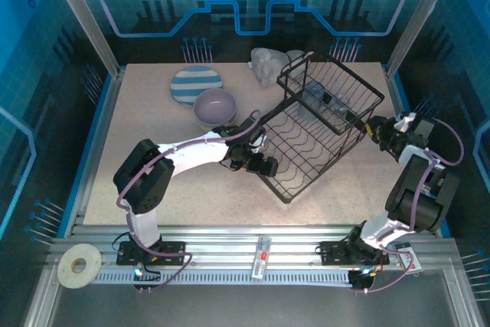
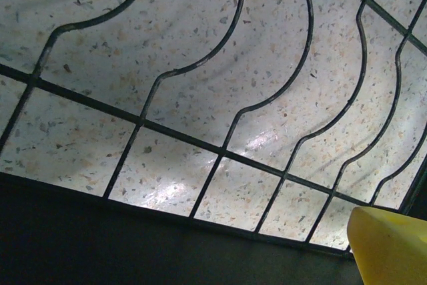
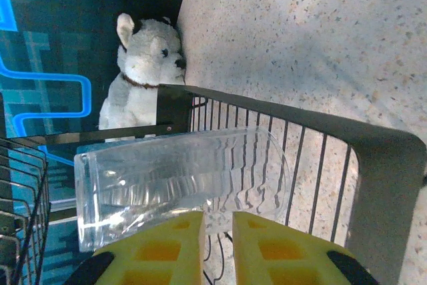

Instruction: Unload the mixed dishes from the dish rack

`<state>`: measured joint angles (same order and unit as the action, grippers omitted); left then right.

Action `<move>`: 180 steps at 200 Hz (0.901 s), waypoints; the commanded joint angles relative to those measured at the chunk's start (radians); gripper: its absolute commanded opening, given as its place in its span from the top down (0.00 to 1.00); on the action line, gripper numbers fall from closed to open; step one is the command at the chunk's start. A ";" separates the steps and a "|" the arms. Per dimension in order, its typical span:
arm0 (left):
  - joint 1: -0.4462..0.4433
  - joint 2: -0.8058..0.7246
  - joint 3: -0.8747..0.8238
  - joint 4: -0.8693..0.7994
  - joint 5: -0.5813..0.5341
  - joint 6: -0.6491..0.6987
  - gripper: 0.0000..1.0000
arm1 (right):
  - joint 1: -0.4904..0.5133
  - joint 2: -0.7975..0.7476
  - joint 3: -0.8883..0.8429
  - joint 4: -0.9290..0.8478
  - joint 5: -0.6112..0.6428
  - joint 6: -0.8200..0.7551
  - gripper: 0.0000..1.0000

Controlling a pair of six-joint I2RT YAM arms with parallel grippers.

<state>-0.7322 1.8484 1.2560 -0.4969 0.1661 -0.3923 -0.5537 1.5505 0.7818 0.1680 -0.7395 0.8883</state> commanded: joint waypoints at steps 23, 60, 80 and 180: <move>-0.008 0.052 0.096 0.147 0.080 0.090 0.01 | -0.003 -0.100 -0.095 -0.024 -0.090 0.000 0.80; -0.008 0.033 0.079 0.149 0.077 0.105 0.01 | -0.033 -0.095 -0.081 -0.060 -0.051 -0.008 0.78; -0.008 0.009 0.049 0.171 0.077 0.114 0.01 | -0.068 -0.073 -0.033 -0.120 -0.017 -0.012 0.78; 0.009 0.018 0.037 0.172 0.065 0.129 0.01 | -0.100 0.085 0.210 -0.150 0.113 -0.010 0.73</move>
<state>-0.7296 1.8786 1.2732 -0.4091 0.1997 -0.3035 -0.6361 1.5932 0.9329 0.0406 -0.6563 0.8867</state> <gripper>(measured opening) 0.992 0.263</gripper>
